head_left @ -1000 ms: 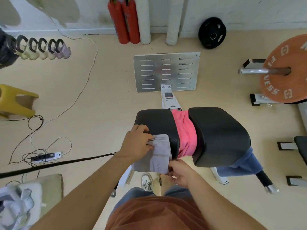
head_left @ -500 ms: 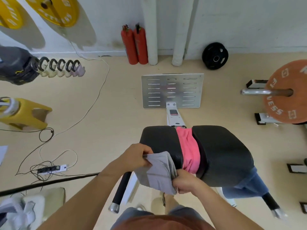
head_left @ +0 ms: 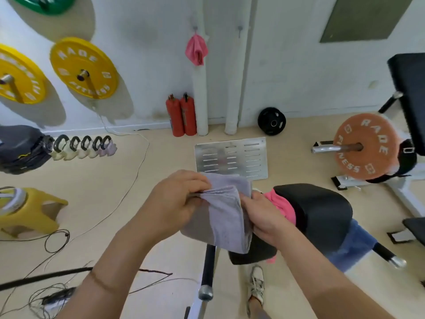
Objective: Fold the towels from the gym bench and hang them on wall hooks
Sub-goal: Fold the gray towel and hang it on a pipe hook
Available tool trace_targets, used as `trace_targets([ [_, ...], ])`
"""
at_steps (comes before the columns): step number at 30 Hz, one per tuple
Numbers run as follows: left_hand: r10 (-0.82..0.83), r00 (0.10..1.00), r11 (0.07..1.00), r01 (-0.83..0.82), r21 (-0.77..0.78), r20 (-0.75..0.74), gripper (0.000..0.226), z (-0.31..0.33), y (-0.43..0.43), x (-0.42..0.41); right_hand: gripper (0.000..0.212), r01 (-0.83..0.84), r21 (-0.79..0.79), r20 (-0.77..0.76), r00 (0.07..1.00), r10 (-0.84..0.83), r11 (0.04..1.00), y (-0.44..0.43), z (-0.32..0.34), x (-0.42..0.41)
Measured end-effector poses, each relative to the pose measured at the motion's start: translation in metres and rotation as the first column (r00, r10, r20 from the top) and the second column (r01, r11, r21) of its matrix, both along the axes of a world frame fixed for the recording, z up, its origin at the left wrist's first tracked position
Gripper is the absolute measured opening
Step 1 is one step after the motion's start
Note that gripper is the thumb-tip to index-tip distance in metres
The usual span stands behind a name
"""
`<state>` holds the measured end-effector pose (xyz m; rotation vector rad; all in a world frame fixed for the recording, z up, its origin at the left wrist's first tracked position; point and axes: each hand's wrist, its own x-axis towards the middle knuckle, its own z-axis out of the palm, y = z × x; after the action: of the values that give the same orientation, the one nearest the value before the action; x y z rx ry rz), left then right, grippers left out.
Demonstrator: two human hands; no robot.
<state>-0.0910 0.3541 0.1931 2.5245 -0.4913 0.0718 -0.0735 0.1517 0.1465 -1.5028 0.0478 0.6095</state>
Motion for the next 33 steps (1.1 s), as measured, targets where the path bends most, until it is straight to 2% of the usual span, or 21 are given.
trace_targets([
  [2,0.001,1.000,0.999,-0.001,-0.038,-0.006,0.025,0.022,0.019,-0.028,0.022,0.120,0.175,-0.032,0.993,-0.117,0.977,0.019,0.023,-0.021],
  [4,0.005,0.999,1.000,-0.004,-0.030,0.047,0.027,0.041,0.037,-0.052,0.018,0.136,0.232,0.009,0.990,-0.142,0.963,0.036,0.050,-0.042],
  [7,0.011,0.994,1.000,-0.008,-0.029,0.112,0.029,0.073,0.055,-0.070,0.014,0.107,0.258,0.081,0.988,-0.132,0.960,0.058,0.085,-0.067],
  [12,-0.021,0.968,1.000,0.017,0.016,0.249,0.028,0.117,0.059,-0.080,0.029,0.035,0.335,0.115,0.990,-0.078,0.942,0.073,0.119,-0.086],
  [17,-0.033,0.924,0.999,0.033,0.005,0.381,0.016,0.135,0.051,-0.077,0.032,-0.125,0.302,0.226,0.972,0.057,0.945,0.063,0.138,-0.083],
  [19,-0.042,0.967,0.995,0.064,-0.079,0.252,0.011,0.144,0.051,-0.074,0.031,-0.199,0.275,0.267,0.956,0.124,0.941,0.059,0.146,-0.079],
  [21,-0.081,0.996,0.984,0.085,-0.156,0.036,0.011,0.154,0.048,-0.071,0.028,-0.257,0.228,0.293,0.938,0.186,0.939,0.052,0.149,-0.071],
  [22,-0.088,0.996,0.983,0.084,-0.162,-0.012,0.008,0.157,0.046,-0.068,0.025,-0.265,0.200,0.306,0.931,0.197,0.943,0.048,0.152,-0.068],
  [24,-0.038,0.999,0.982,0.038,-0.183,0.003,0.009,0.161,0.041,-0.061,0.020,-0.230,0.136,0.371,0.914,0.166,0.964,0.041,0.153,-0.062],
  [26,0.016,0.998,0.968,0.001,-0.250,0.067,0.006,0.166,0.034,-0.053,0.040,-0.134,0.120,0.495,0.867,0.057,0.984,0.032,0.151,-0.057],
  [28,0.050,0.993,0.947,-0.013,-0.321,0.108,0.007,0.172,0.030,-0.048,0.056,-0.090,0.139,0.634,0.773,-0.019,0.986,0.020,0.148,-0.056],
  [30,0.073,0.990,0.935,-0.025,-0.354,0.123,0.010,0.176,0.028,-0.043,0.057,-0.095,0.105,0.733,0.680,-0.013,0.990,0.008,0.143,-0.055],
  [33,0.081,0.989,0.922,-0.028,-0.385,0.123,0.014,0.178,0.028,-0.035,0.046,-0.051,-0.059,0.824,0.561,0.078,0.997,-0.002,0.138,-0.046],
])
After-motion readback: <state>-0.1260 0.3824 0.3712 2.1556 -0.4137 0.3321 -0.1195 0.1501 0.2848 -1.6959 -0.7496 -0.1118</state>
